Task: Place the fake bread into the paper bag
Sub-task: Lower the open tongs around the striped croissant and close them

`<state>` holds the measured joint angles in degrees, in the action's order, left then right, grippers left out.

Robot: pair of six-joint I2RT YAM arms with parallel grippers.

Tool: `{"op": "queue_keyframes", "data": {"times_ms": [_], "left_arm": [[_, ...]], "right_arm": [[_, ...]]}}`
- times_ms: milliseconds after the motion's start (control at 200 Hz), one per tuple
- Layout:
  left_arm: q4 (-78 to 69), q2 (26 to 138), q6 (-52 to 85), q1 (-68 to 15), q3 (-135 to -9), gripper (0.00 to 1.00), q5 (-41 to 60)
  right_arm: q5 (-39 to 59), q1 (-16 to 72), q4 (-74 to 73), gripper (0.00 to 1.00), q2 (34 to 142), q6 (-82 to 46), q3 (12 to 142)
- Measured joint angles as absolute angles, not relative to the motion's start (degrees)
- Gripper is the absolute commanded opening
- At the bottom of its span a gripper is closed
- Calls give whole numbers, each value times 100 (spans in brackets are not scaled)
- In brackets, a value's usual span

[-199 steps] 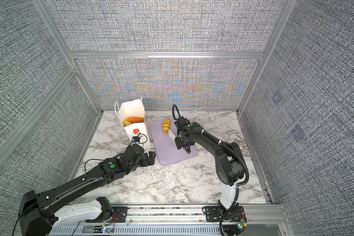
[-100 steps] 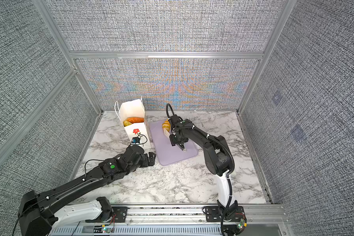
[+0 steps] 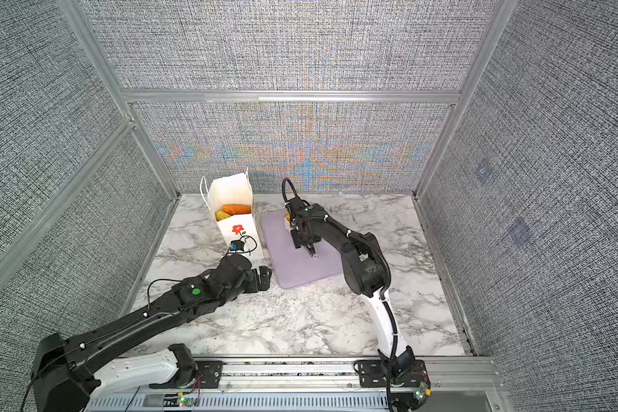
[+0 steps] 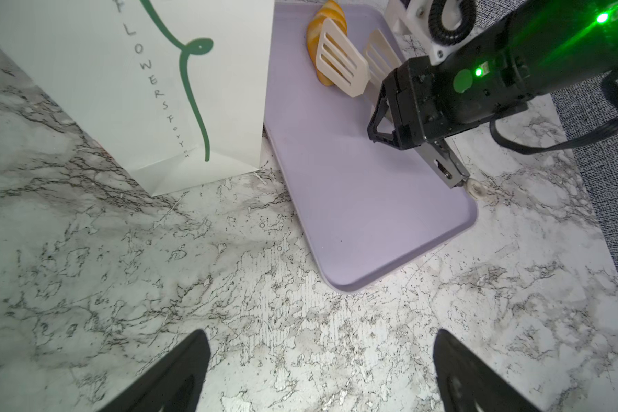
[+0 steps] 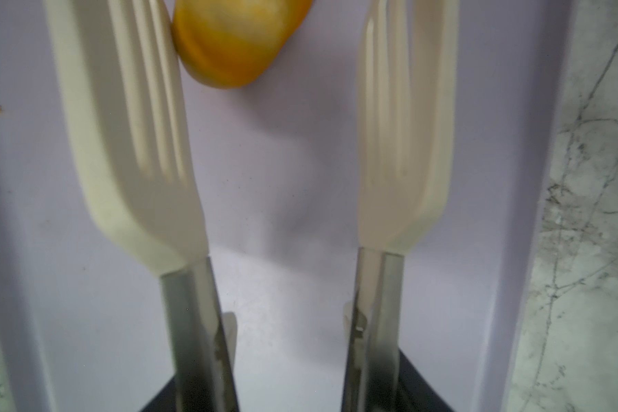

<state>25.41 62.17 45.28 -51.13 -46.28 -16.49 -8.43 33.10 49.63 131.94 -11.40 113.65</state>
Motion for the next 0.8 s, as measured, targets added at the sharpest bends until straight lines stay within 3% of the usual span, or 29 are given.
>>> {"op": "queue_keyframes", "data": {"times_ms": [220, 510, 800], "left_arm": [[2550, 6154, 4578, -5120, -4604, 99, -1680], [2585, 6020, 4698, -5124, -4536, 99, -1809], [2585, 5990, 4720, -5127, -4484, 99, -1850]], "right_arm": [[-742, 3312, 5148, 44, 13111, -819, 11144], [-502, 3315, 5054, 44, 12001, -95, 9535], [-469, 3170, 4987, 52, 11275, 89, 8742]]}}
